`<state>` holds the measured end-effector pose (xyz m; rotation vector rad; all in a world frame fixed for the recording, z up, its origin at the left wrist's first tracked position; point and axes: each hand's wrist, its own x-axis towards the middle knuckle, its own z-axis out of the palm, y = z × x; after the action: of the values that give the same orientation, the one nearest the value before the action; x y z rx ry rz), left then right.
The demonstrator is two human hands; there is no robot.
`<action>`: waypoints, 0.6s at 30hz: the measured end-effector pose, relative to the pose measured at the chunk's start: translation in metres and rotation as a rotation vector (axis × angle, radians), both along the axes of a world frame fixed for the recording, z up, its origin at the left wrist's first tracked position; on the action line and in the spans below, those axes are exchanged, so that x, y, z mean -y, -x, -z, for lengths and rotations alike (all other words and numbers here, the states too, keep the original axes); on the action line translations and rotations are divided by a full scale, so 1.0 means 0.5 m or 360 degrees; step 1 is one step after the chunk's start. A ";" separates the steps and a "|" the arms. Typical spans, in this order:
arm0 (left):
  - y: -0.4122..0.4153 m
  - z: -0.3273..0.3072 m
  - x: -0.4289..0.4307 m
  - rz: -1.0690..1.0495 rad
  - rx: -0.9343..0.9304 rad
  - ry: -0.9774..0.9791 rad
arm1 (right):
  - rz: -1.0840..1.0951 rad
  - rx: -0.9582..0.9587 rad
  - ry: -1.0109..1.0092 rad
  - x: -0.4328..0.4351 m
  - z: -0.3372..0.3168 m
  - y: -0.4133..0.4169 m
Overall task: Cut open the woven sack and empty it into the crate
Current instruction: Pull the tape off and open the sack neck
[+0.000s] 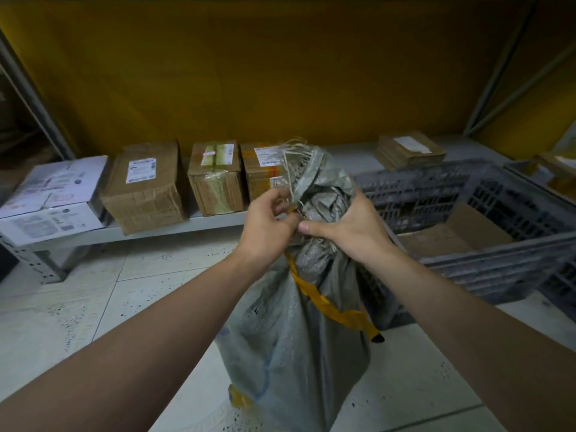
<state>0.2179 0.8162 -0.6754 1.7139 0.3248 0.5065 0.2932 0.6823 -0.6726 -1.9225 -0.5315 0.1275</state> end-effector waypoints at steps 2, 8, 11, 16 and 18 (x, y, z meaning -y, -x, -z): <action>0.005 0.002 0.000 0.0046 0.0008 -0.0040 | 0.0038 -0.0032 0.0017 0.003 0.006 -0.006; -0.006 0.007 -0.002 -0.0053 0.0045 -0.0163 | 0.0260 -0.0353 -0.0352 0.001 0.006 -0.016; -0.014 0.008 -0.001 -0.0070 0.0055 -0.0176 | 0.0244 -0.0448 -0.0511 0.011 0.001 -0.020; -0.017 0.007 0.001 -0.0069 -0.0012 -0.0087 | 0.0065 -0.0664 -0.0695 0.024 -0.001 -0.028; -0.015 0.012 0.000 -0.0069 -0.0042 -0.0068 | 0.0012 -0.0764 -0.0753 0.021 0.006 -0.030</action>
<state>0.2253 0.8161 -0.6813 1.7593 0.3735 0.5263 0.3081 0.6716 -0.6757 -1.3681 -0.2032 0.4092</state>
